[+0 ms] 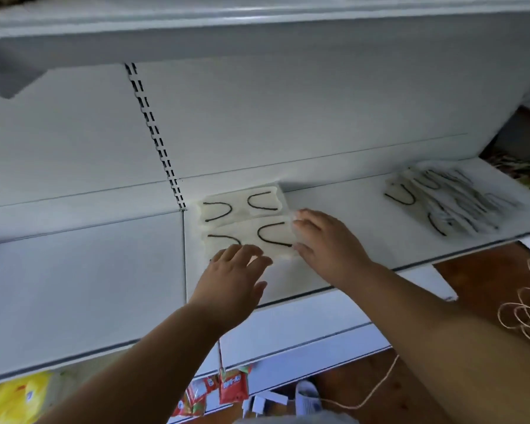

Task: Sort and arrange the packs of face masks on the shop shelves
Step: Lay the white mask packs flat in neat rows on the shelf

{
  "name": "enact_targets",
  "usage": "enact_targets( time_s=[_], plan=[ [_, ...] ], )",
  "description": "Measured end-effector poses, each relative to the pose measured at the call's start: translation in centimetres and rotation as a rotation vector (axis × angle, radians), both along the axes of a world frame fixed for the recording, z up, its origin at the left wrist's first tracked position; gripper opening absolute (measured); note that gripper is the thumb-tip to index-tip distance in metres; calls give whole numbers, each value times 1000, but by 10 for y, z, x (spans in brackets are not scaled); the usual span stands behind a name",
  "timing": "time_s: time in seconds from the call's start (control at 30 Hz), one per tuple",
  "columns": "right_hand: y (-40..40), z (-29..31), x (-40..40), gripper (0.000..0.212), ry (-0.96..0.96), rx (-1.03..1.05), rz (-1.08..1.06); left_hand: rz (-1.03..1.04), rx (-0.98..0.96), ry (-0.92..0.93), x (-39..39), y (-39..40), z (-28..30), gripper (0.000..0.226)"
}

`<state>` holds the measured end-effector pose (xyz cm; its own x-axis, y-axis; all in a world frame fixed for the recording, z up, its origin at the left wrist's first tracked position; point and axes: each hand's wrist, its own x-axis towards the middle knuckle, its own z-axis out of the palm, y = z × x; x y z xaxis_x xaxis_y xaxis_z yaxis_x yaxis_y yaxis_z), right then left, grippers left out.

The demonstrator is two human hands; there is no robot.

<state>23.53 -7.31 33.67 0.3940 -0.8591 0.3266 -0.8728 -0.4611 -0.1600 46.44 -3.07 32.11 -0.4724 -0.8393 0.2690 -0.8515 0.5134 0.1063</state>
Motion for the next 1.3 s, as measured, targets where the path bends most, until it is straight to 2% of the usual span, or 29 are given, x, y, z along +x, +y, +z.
enact_targets(
  time_s=[0.1,0.33,0.53,0.73,0.8,0.93,1.03,1.13,1.2,1.3],
  plan=[
    [18,9,-18,40,-62,15,-111,-50,2,29,-24,4,3,41],
    [36,18,-84,34,-124,-10,-187,-168,-8,65,-99,-2,13,34],
    [24,18,-183,36,-179,34,-181,-108,71,94,-196,-17,4,31],
    [0,25,-294,41,-56,161,-168,-1,168,152,-301,-25,7,34],
    [-11,21,-316,49,18,205,-196,41,221,162,-323,-28,6,36],
    [-33,1,-338,66,82,328,-326,141,412,270,-354,-42,4,40],
    [-39,-9,-338,60,-10,388,-275,226,557,372,-369,-63,5,44],
    [-44,-4,-345,52,-45,291,-251,189,583,349,-382,-78,6,47],
    [-57,1,-357,58,-3,254,-327,174,594,350,-390,-86,7,48],
    [-75,-3,-375,63,99,432,-431,202,627,417,-404,-98,5,49]
  ],
)
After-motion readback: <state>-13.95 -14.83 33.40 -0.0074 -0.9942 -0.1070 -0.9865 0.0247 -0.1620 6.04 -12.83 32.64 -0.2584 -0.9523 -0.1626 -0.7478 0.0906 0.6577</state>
